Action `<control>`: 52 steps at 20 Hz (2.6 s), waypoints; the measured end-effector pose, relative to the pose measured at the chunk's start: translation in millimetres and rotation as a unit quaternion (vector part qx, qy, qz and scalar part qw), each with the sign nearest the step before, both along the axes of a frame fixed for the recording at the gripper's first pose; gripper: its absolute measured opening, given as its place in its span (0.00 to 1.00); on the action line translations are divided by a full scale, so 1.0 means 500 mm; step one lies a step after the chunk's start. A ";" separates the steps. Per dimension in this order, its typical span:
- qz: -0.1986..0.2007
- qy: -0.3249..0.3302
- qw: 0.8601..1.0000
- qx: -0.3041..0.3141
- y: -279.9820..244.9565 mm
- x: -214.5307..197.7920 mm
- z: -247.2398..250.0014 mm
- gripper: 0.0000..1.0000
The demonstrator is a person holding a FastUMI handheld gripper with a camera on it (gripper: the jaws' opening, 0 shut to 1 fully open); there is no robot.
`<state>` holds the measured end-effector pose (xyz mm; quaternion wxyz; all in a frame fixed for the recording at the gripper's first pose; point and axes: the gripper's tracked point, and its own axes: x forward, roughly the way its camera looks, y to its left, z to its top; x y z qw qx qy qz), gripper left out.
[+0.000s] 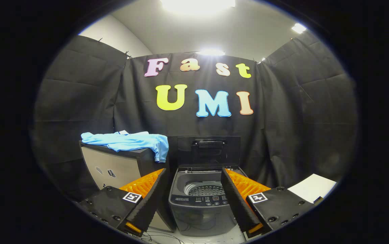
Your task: Put the clothes into the washing machine and then close the washing machine lid.
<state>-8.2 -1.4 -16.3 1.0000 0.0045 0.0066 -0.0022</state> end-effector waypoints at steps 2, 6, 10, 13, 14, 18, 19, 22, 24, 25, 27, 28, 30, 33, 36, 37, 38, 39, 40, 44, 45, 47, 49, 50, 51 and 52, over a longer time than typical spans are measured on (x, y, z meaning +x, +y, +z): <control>0.001 0.000 1.000 -0.001 0.002 -0.003 -0.002 0.98; 0.002 -0.002 1.000 0.002 0.010 -0.008 0.002 0.98; 0.001 -0.004 1.000 0.001 0.015 -0.011 0.009 0.98; 0.002 -0.009 1.000 0.004 0.027 -0.012 0.028 0.98; 0.004 -0.010 1.000 0.003 0.033 -0.011 0.034 0.98; 0.018 -0.012 1.000 0.005 0.067 -0.003 0.067 0.98; 0.021 -0.013 1.000 0.008 0.076 -0.004 0.079 0.98; 0.031 -0.016 0.999 0.018 0.103 0.008 0.116 0.98; 0.044 -0.015 0.999 0.025 0.125 0.024 0.136 0.98; 0.048 -0.016 0.998 0.026 0.133 0.034 0.148 0.98; 0.054 -0.021 0.998 0.026 0.142 0.052 0.172 0.98; 0.060 -0.023 0.998 0.027 0.153 0.064 0.182 0.98; 0.071 -0.022 0.997 0.031 0.172 0.091 0.202 0.97; 0.090 -0.016 0.995 0.038 0.206 0.127 0.234 0.96; 0.110 -0.010 0.993 0.037 0.239 0.166 0.257 0.96; 0.115 -0.011 0.993 0.036 0.250 0.181 0.264 0.97; 0.122 -0.010 0.992 0.035 0.265 0.197 0.269 0.96; 0.128 -0.007 0.991 0.034 0.278 0.213 0.271 0.96; 0.135 -0.003 0.990 0.033 0.292 0.228 0.273 0.96; 0.165 0.019 0.986 0.022 0.358 0.272 0.265 0.97; 0.171 0.024 0.985 0.018 0.371 0.282 0.266 0.97; 0.183 0.030 0.983 0.012 0.403 0.305 0.264 0.97; 0.197 0.035 0.980 0.017 0.433 0.325 0.267 0.97; 0.204 0.039 0.978 0.017 0.451 0.337 0.267 0.96; 0.209 0.044 0.977 0.015 0.465 0.348 0.268 0.96; 0.217 0.051 0.975 0.013 0.479 0.361 0.266 0.97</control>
